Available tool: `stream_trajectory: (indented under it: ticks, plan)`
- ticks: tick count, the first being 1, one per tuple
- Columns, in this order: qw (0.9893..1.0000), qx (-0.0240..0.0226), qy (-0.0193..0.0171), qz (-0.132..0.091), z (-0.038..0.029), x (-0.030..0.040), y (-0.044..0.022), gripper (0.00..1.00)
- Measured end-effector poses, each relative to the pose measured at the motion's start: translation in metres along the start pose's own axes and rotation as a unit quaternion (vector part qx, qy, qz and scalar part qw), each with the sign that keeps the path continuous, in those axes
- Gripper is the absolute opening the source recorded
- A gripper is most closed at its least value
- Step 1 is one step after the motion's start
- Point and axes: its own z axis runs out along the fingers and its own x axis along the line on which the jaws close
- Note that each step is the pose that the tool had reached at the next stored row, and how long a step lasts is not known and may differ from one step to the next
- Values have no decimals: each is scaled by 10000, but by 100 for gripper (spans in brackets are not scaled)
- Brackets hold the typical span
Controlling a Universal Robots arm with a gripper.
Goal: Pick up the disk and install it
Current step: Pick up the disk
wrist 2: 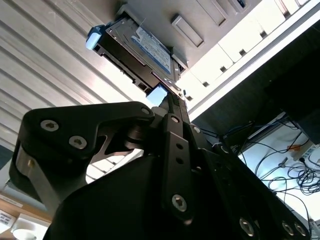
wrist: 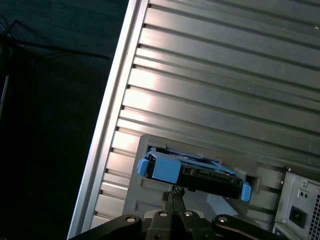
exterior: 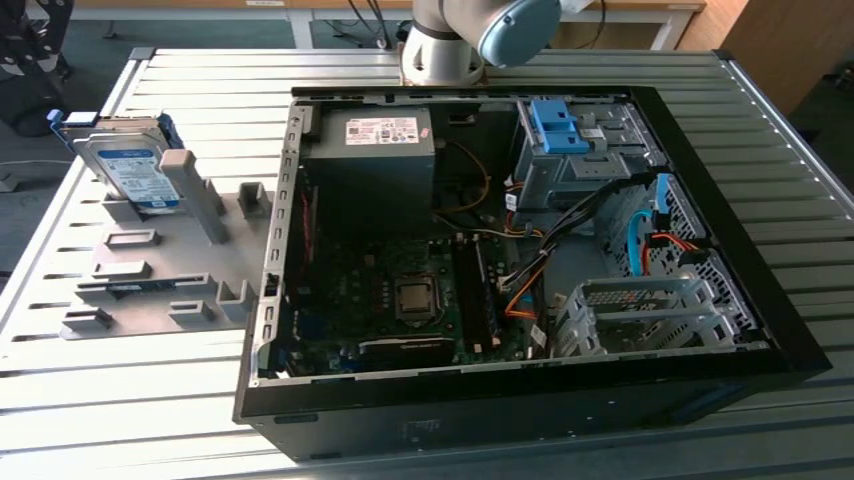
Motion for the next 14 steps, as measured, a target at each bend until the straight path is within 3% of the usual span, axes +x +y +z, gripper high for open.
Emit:
stream_trajectory:
  ticks: [14]
  plan:
    - [9997, -1, 9, -224, 0, 0, 0, 11]
